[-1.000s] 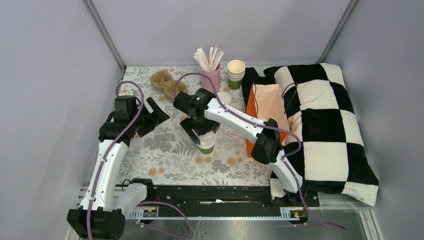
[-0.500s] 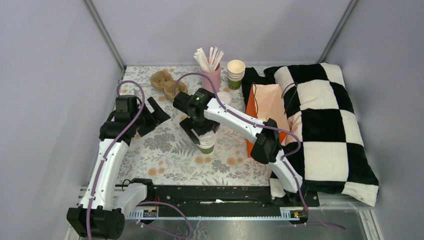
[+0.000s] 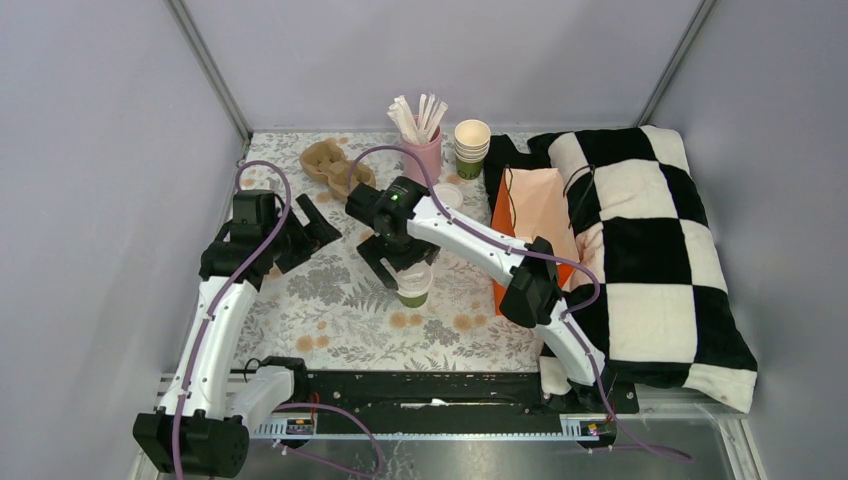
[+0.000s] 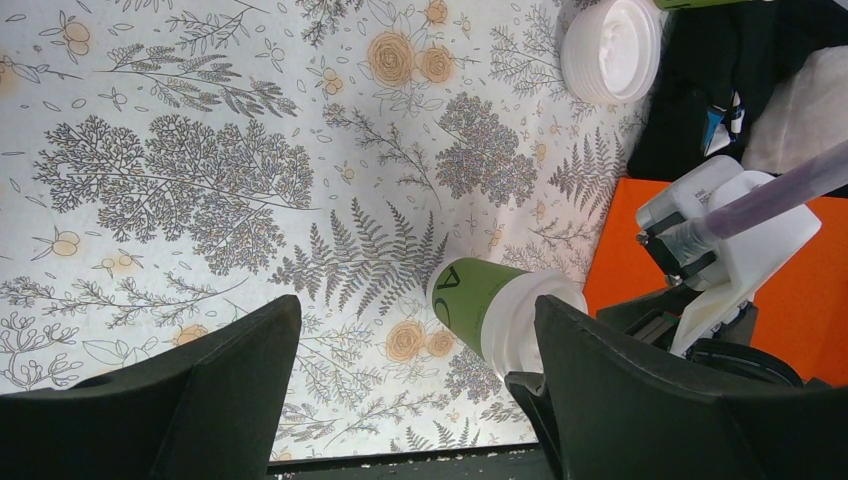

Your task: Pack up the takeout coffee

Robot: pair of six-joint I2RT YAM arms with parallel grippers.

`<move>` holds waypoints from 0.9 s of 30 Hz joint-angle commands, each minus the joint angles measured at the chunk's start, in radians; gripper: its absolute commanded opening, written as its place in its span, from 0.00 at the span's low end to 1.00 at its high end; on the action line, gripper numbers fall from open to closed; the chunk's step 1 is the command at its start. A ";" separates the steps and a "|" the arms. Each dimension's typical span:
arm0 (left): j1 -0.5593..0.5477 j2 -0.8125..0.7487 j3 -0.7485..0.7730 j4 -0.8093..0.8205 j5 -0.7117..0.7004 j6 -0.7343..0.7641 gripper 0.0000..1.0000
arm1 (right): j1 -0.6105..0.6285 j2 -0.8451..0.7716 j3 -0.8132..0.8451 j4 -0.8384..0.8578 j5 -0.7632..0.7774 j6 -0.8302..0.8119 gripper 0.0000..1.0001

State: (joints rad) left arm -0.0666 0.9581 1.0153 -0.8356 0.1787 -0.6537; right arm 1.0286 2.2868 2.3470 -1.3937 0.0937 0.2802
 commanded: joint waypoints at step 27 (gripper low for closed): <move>-0.269 0.209 -0.175 0.298 0.374 -0.097 0.72 | -0.274 -0.556 -0.843 0.674 -0.458 0.165 0.80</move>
State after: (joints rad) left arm -0.3389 1.1767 0.8635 -0.6010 0.5564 -0.7471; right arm 0.7681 1.7401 1.5223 -0.8280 -0.2733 0.3981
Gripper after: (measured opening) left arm 0.742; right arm 0.822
